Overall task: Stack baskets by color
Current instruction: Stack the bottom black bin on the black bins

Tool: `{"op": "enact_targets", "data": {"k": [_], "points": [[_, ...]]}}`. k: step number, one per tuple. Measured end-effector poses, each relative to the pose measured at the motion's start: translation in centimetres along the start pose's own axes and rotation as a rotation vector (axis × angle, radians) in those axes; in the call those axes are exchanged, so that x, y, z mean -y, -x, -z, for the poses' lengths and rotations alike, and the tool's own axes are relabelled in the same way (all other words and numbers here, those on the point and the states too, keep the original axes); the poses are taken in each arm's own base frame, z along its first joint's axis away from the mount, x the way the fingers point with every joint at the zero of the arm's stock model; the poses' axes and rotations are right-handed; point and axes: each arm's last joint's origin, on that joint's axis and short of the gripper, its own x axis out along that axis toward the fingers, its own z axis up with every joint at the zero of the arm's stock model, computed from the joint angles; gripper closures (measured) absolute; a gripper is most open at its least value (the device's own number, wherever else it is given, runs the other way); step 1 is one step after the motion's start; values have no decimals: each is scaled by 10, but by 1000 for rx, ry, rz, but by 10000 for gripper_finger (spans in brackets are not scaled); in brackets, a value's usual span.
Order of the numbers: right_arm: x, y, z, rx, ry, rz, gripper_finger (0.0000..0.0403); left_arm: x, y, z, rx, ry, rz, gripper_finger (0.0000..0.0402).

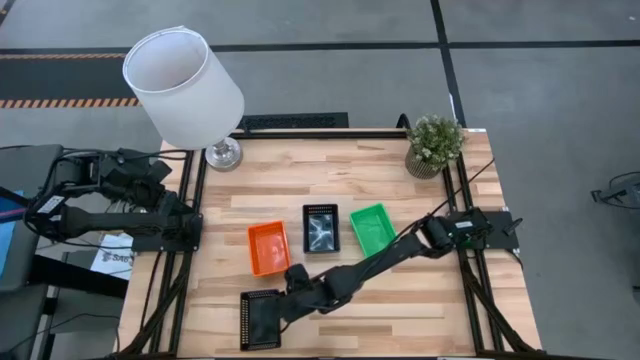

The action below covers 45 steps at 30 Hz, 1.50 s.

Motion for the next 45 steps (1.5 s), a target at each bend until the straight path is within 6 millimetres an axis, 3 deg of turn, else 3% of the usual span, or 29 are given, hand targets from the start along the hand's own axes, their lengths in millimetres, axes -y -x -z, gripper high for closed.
{"op": "enact_targets", "data": {"k": [11, 15, 19, 25, 29, 33, 40, 45], "points": [[8, -33, 9, -19, -24, 27, 235, 0, 0, 0, 0, -65, -1, 150], [9, -32, 8, -28, -43, 52, 283, 0, 0, 0, 10, -78, -8, 150], [8, -31, 6, -86, -60, 51, 377, 0, 0, 0, 11, -78, -9, 150], [3, -22, 6, -128, -73, 44, 385, 0, 0, 0, 12, -111, -9, 150], [-17, 12, 2, -132, -17, -16, 393, -1, 0, -1, 38, -143, -31, 150], [-31, 65, -17, -107, 62, 11, 387, -2, 0, -2, 82, -150, -67, 150], [-26, 177, -95, 102, 155, 205, 394, -3, 0, -4, 122, -133, -98, 150], [-5, 221, -155, 185, 166, 354, 385, -3, 1, -4, 151, -121, -120, 150]]}}
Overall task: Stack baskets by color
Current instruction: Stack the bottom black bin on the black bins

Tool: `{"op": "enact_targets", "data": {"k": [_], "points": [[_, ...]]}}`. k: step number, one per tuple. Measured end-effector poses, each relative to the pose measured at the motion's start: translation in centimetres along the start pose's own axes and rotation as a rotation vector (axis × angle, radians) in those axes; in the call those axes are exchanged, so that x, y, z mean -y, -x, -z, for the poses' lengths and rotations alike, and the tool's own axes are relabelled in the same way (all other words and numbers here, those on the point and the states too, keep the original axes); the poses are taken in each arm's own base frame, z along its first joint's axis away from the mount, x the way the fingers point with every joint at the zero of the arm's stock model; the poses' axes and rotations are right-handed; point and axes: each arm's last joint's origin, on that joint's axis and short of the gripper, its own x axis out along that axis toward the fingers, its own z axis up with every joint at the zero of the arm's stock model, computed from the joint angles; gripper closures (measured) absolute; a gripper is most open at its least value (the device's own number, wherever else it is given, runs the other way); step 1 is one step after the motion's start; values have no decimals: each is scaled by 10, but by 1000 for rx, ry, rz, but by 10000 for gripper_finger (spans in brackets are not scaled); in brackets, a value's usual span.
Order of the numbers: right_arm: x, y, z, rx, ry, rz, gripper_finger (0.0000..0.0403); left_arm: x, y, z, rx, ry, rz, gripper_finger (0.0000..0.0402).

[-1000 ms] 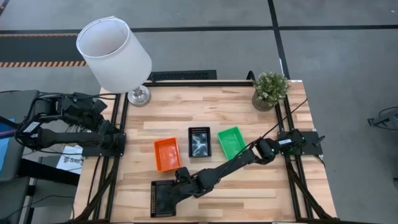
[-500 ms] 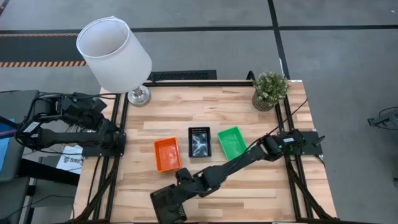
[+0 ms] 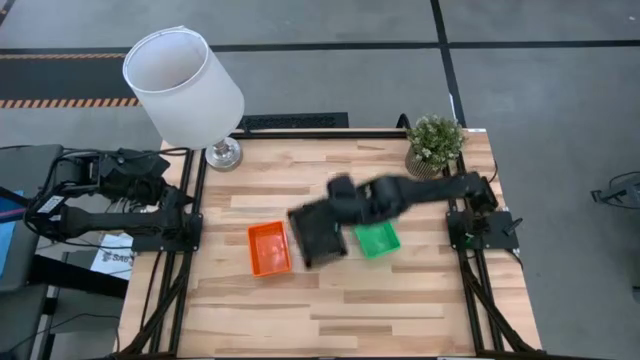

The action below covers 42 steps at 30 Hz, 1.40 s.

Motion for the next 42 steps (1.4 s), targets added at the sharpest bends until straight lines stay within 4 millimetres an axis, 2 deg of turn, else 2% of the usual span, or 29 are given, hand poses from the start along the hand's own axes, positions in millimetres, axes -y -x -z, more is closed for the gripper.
{"op": "enact_targets", "data": {"k": [3, 6, 12, 16, 21, 24, 29, 32, 35, 42], "points": [[16, -5, -29, 21, -4, 58, 389, -1, 0, -1, 24, 31, -21, 150], [27, -12, -49, 8, -3, 89, 392, -1, 0, -1, 37, 46, -32, 150], [36, -39, -64, -4, -11, 134, 390, -2, 0, -2, 72, 62, -60, 150], [50, -57, -56, -49, -40, 176, 392, -2, 0, -3, 91, 59, -76, 150], [59, -64, -38, -48, -110, 65, 392, -3, 0, -3, 117, 55, -97, 150], [63, -84, -23, -45, -157, 22, 392, -3, 0, -4, 123, 55, -103, 150], [71, -111, -9, -88, -214, 4, 391, -3, 0, -3, 120, 58, -101, 150], [71, -121, 1, -90, -228, -42, 391, -3, 0, -3, 120, 60, -100, 150], [80, -133, 11, -112, -251, -10, 390, -3, 0, -3, 120, 70, -99, 150], [88, -142, 11, -132, -257, -7, 386, -3, 0, -3, 121, 71, -100, 150]]}}
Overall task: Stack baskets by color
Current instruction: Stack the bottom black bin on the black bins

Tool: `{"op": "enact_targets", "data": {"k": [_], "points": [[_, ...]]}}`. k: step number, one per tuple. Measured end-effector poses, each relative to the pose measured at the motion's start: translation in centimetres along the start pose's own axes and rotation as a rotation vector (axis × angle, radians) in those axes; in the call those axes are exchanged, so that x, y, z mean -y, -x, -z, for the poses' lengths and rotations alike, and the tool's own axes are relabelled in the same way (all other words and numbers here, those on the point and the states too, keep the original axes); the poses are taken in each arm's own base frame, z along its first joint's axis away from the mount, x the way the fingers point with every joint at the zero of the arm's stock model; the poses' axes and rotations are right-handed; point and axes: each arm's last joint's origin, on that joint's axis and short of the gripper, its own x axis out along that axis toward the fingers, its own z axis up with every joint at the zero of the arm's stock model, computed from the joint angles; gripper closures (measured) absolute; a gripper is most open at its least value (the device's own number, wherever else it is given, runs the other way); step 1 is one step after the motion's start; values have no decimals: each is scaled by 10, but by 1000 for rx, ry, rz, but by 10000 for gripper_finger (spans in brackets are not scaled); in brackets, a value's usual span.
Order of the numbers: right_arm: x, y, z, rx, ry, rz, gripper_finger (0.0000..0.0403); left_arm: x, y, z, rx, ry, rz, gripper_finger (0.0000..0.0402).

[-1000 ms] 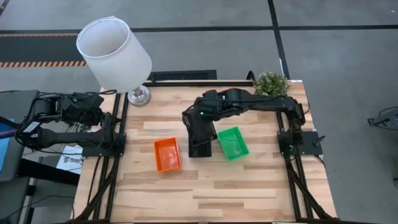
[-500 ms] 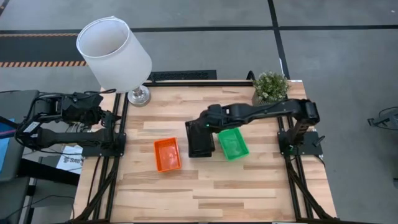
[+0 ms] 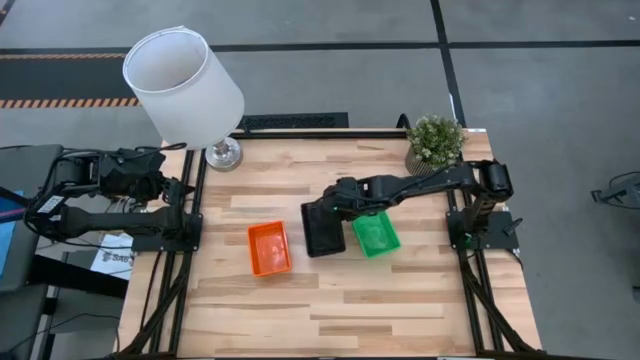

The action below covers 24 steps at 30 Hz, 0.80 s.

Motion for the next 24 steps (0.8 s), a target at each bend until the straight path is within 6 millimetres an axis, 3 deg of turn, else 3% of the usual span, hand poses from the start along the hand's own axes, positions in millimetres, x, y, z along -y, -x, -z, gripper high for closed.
{"op": "enact_targets", "data": {"k": [17, 24], "points": [[-1, -1, -4, -58, 58, -26, 327, 0, 0, -1, 9, -9, 2, 150], [0, -1, -7, -68, 121, -29, 279, 0, 0, -1, 9, -17, 2, 150]]}}
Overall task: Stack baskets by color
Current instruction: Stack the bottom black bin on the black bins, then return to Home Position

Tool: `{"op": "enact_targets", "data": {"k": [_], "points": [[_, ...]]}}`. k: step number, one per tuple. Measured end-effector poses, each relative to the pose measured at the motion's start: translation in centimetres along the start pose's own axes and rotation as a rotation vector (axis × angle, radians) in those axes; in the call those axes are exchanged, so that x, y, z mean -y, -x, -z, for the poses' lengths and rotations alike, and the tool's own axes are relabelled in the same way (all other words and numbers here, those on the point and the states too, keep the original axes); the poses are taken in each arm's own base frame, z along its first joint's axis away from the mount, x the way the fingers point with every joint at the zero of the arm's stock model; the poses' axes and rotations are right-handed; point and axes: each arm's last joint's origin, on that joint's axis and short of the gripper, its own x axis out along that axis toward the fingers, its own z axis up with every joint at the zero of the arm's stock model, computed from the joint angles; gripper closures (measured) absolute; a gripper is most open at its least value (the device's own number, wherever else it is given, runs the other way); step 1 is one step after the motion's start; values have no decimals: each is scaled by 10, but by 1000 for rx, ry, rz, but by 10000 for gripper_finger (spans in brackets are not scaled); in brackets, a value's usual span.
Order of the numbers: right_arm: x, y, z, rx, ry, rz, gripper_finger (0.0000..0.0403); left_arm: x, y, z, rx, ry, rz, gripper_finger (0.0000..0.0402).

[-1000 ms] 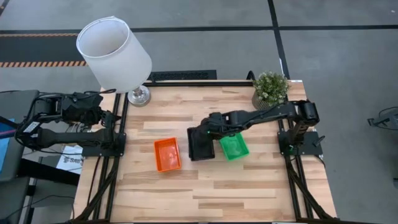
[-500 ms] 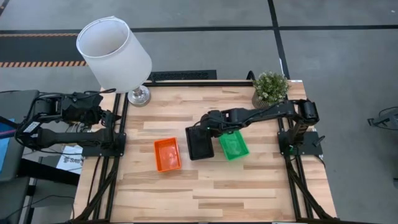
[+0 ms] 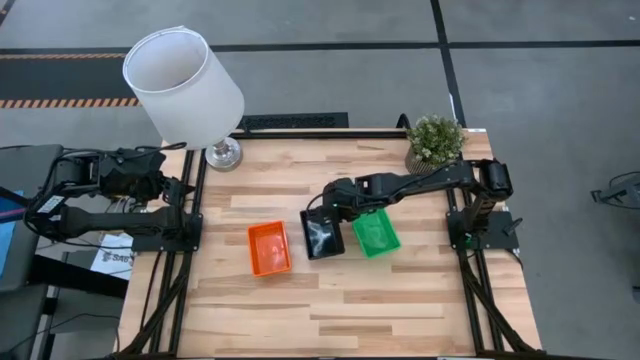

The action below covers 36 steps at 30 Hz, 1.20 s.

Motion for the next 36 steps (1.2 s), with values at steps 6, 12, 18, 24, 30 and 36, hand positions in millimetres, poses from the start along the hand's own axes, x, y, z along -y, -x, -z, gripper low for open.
{"op": "enact_targets", "data": {"k": [6, 12, 18, 24, 30, 36], "points": [[2, 0, -4, -39, 38, -15, 204, 0, 0, 0, -2, -29, 2, 150], [-4, 26, -14, -17, 84, -29, 159, 0, 0, 0, -2, -29, 2, 150], [-5, 69, -21, 64, 127, -89, 158, 1, 0, -1, 9, -15, 16, 150], [0, 91, -25, 196, 108, -76, 159, 5, 0, -4, 42, -8, 54, 150], [-12, 74, -17, 182, 172, -103, 159, 11, 1, -9, 83, 5, 118, 150], [-23, 156, -16, 313, 322, -358, 159, 38, 39, -35, 335, -3, 521, 150]]}}
